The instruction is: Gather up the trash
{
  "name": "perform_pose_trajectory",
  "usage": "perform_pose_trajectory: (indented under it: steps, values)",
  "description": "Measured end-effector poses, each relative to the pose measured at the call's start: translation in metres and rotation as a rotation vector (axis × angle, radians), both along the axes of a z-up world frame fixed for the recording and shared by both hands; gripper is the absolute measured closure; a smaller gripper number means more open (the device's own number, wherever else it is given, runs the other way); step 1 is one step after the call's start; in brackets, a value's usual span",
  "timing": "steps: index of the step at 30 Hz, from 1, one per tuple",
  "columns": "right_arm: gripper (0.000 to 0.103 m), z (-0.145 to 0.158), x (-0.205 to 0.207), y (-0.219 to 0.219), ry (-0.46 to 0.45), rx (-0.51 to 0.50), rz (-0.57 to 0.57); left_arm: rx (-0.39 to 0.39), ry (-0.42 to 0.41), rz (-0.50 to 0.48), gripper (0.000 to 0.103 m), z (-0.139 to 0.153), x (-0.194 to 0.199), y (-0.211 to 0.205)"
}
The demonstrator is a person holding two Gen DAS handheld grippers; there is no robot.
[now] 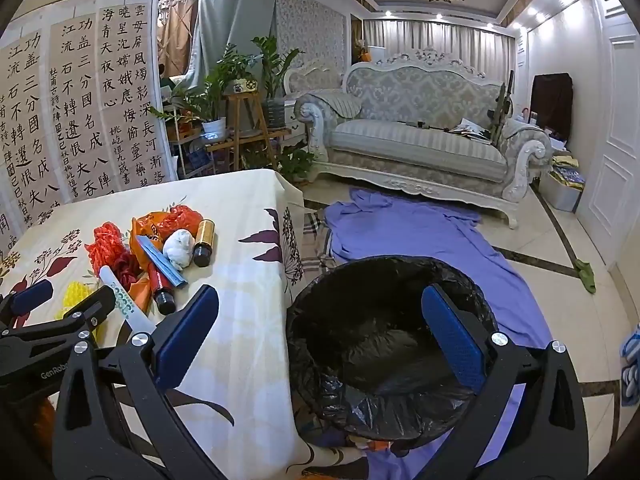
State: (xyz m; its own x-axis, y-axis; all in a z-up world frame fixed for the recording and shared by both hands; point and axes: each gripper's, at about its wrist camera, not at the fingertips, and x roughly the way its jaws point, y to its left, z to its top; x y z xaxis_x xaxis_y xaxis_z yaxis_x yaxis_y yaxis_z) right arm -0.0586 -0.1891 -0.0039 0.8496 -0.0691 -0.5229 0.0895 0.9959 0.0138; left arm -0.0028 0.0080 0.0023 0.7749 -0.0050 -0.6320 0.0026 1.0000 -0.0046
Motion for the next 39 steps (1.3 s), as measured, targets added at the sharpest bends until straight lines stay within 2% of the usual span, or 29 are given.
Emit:
perform_pose_trajectory:
  steps: [39]
  values:
    - [0.004, -0.005, 0.010, -0.003, 0.035, 0.010, -0.005, -0.006, 0.021, -0.003, 0.007, -0.012, 0.010, 0.001]
